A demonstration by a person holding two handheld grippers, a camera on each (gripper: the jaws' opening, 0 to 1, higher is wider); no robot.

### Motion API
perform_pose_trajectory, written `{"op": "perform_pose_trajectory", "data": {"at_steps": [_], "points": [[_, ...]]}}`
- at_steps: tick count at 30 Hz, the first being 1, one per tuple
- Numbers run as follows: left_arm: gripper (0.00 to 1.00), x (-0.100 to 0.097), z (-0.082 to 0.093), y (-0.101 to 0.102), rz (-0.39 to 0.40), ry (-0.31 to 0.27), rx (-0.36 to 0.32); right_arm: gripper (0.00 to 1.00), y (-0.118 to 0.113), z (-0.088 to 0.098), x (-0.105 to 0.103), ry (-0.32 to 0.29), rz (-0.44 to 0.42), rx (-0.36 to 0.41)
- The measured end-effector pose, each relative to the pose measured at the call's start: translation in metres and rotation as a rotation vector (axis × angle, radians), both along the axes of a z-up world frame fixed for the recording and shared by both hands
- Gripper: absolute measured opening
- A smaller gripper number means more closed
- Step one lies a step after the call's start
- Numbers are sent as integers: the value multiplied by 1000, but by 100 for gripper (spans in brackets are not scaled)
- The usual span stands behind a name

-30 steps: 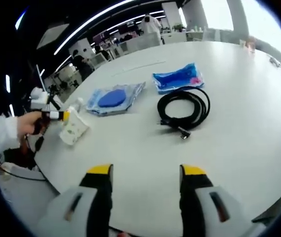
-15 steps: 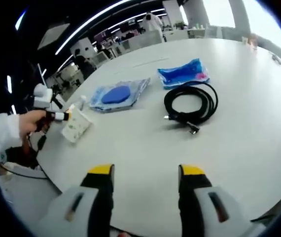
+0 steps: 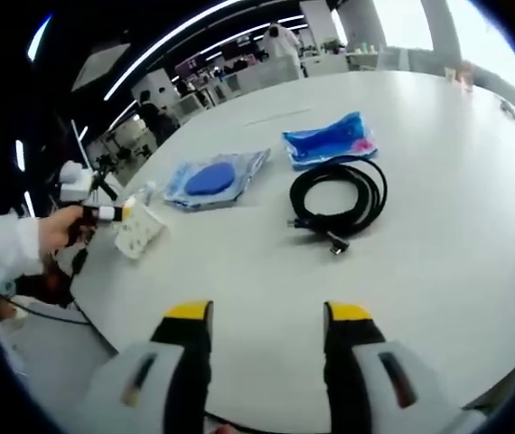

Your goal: Arrange the tabletop items into an orderly group along one side of the table until the central work area is clear of visible clutter.

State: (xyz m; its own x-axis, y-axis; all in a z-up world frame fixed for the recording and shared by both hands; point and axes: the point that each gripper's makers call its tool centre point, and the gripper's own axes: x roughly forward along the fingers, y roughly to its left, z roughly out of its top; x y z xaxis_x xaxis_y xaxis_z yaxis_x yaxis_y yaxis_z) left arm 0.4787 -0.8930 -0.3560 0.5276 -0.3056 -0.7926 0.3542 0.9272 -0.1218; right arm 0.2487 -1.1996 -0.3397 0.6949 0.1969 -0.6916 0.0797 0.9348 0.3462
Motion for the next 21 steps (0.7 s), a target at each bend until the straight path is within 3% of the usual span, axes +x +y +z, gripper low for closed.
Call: {"op": "perform_pose_trajectory", "data": {"at_steps": [8, 21], "points": [[34, 1, 25, 8, 82, -52, -62, 47, -4, 13, 9, -19, 25, 14], [35, -18, 56, 4, 116, -166, -120, 46, 5, 32, 35, -52, 100, 51]]}}
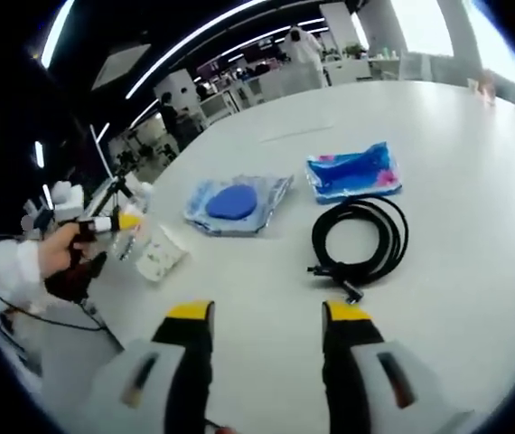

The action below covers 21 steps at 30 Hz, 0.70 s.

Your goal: Arrange the tabletop items into an orderly group along one side of the table until the central work area is clear of visible clutter.

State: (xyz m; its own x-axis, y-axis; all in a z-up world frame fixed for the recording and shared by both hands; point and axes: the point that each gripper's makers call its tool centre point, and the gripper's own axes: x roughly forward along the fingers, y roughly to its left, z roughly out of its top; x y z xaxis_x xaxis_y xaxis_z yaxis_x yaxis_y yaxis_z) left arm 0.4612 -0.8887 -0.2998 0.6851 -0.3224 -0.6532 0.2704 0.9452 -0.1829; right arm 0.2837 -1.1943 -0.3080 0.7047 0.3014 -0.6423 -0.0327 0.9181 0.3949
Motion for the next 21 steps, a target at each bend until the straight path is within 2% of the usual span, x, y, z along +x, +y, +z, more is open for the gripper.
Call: {"op": "perform_pose_trajectory", "data": {"at_steps": [3, 8, 11, 17, 21], "points": [[35, -4, 10, -1, 13, -29, -29, 46, 3, 1, 5, -3, 9, 19], [35, -11, 19, -1, 6, -63, -27, 45, 14, 6, 17, -11, 24, 60], [35, -15, 22, -1, 16, -77, -42, 45, 21, 8, 23, -17, 61, 49], [34, -23, 26, -5, 23, -96, -47, 44, 35, 18, 35, -43, 105, 71], [34, -25, 35, -8, 24, -128, -68, 44, 47, 26, 45, -66, 148, 89]]}}
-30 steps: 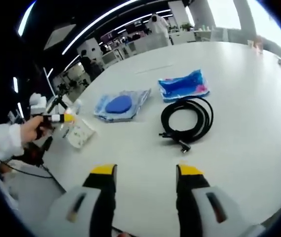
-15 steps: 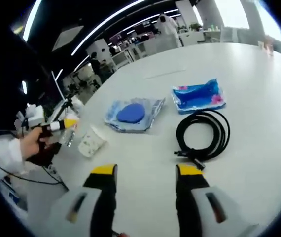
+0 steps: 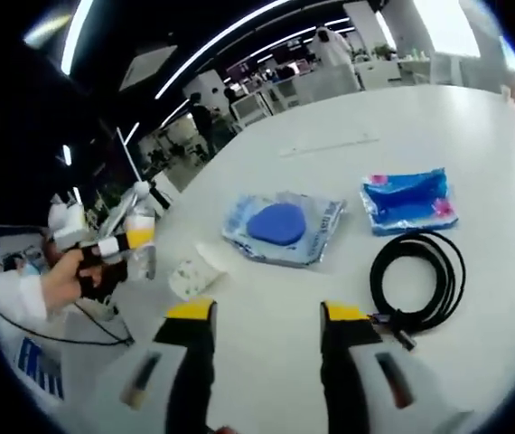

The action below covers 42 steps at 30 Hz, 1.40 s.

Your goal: Arrange the tabletop items into an orderly group along one side of the table until the central work area is clear of visible clutter.

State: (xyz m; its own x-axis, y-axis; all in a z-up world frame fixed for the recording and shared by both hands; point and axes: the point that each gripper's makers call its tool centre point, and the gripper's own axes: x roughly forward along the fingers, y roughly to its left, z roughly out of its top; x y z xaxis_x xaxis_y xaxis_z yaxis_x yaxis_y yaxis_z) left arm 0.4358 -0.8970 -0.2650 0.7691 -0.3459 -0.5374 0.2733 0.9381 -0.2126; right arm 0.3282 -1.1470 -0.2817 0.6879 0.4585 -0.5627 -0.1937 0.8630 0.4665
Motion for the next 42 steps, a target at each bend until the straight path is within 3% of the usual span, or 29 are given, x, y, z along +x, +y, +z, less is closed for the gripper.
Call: {"op": "perform_pose_trajectory", "data": {"at_steps": [5, 21, 27, 42], "points": [[34, -7, 11, -7, -14, -41, -18, 44, 17, 15, 16, -35, 34, 39], [35, -27, 17, -28, -78, -86, -37, 45, 78, 72, 65, -153, 178, 128], [35, -32, 20, -33, -96, -99, -25, 45, 99, 91, 77, -176, 207, 198], [35, -45, 27, -41, -129, -134, -18, 46, 175, 117, 86, -208, 387, 243]]}}
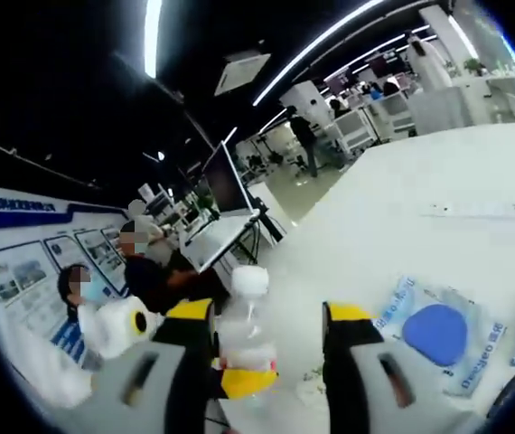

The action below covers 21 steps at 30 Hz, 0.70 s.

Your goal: Arrange the tabletop items into an orderly group along one side of the table until the central work area is clear of visible clutter.

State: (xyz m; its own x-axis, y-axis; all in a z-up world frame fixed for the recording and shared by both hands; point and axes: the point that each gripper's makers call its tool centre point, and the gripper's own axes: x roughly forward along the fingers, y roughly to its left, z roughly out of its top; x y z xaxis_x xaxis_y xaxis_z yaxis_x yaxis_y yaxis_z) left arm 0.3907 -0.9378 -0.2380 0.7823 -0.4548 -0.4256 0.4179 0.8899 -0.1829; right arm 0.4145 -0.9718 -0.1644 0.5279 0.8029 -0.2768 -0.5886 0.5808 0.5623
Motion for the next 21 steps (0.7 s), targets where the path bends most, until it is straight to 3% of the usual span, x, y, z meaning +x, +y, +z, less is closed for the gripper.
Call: {"op": "perform_pose_trajectory", "data": {"at_steps": [9, 21], "points": [[36, -6, 0, 1, -4, -11, 0, 46, 21, -1, 2, -4, 53, -11], [36, -13, 2, -7, -58, -39, 18, 40, 27, -16, 9, 16, 76, -19]]}}
